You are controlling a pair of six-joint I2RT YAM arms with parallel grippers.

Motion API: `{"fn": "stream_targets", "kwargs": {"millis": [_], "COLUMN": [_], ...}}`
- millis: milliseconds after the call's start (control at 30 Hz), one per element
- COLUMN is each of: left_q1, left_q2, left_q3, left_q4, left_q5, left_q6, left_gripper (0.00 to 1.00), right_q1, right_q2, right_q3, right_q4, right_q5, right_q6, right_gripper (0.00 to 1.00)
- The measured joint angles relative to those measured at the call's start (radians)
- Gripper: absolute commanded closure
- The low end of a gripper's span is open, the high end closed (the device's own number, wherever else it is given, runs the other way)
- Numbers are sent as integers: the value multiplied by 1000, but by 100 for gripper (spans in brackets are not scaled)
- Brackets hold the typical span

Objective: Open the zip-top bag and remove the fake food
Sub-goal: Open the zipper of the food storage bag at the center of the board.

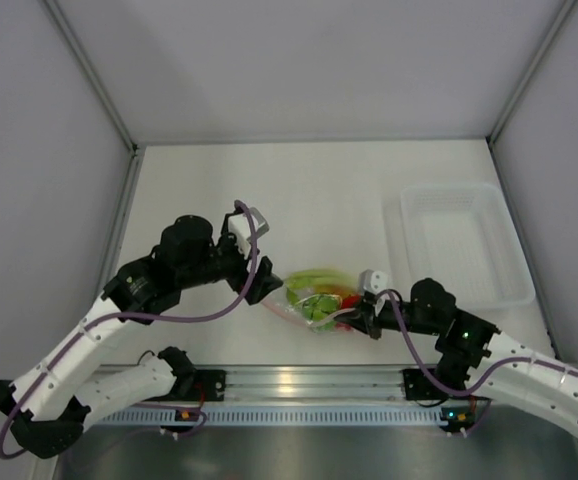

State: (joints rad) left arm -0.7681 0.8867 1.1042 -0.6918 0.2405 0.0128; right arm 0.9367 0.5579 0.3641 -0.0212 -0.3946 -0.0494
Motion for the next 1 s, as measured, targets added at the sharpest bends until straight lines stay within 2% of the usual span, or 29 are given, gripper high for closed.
{"fn": "stream_targets", "kwargs": {"millis": [533,633,833,1000], "left_q1": [0,0,-4,-71], "left_q2": [-13,-13,11,21], "left_q3": [-71,-71,-71,-76], "left_q4": [-6,-7,-6,-7], "left_q5": [32,42,161,150], "left_q6": [-19,-19,-19,-26], "left_gripper": [8,9,13,11], "right_q1": [269,360,585,606], "right_q2": [-13,-20,15,-20], "right_q3": [-59,-89,-117,-130], "right_q4": [26,47,86,105], "right_q5": [335,437,639,710], "right_q6": [15,-13,-98,-130], "right_gripper": [100,100,100,100]}}
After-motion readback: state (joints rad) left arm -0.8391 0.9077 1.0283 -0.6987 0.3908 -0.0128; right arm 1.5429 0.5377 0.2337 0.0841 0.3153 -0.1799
